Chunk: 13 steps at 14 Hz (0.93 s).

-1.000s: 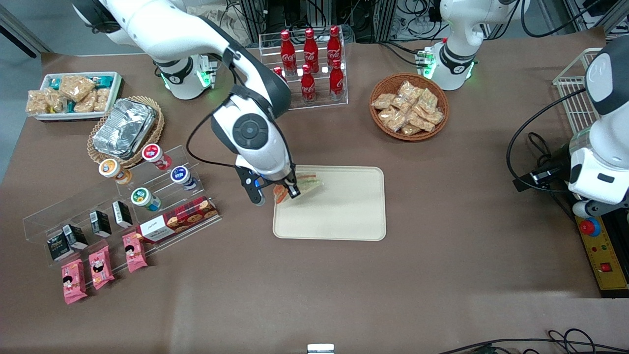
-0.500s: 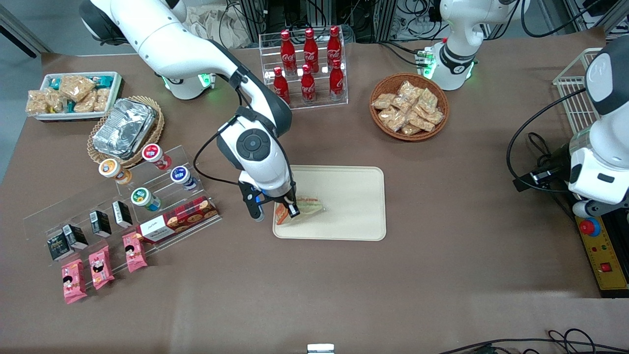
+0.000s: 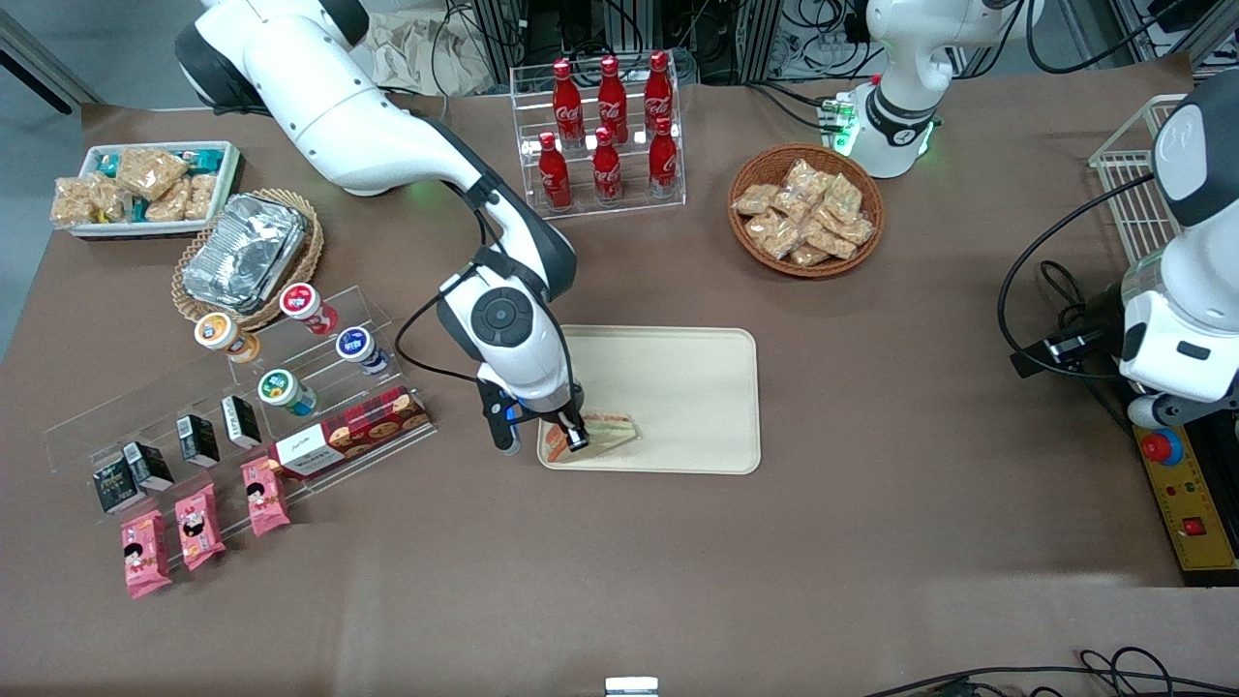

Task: Place sandwich on tray
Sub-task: 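Set the sandwich on the tray and open the right gripper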

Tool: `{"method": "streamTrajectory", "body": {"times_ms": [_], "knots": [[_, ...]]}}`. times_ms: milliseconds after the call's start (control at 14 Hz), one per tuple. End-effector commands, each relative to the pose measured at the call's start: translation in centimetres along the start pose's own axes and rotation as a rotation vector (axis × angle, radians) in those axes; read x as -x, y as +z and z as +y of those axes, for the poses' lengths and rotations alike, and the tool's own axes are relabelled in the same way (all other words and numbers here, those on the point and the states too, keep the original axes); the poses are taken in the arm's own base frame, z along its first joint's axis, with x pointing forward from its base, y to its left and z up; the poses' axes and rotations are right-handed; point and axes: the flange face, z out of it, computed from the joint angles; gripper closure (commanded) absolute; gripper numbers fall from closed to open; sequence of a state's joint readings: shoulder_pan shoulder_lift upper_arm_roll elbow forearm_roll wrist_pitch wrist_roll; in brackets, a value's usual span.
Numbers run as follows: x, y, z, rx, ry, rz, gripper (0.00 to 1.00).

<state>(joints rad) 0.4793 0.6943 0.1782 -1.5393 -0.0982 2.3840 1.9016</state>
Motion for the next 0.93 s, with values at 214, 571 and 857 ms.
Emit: {"method": "streamTrajectory", "body": {"times_ms": [214, 571, 857], "knots": [[1.5, 1.5, 0.1, -0.009, -0.001, 0.003, 0.53], [1.6, 1.7, -0.4, -0.069, -0.032, -0.008, 0.01], [0.9, -0.8, -1.3, -0.095, -0.149, -0.009, 0.01]]}}
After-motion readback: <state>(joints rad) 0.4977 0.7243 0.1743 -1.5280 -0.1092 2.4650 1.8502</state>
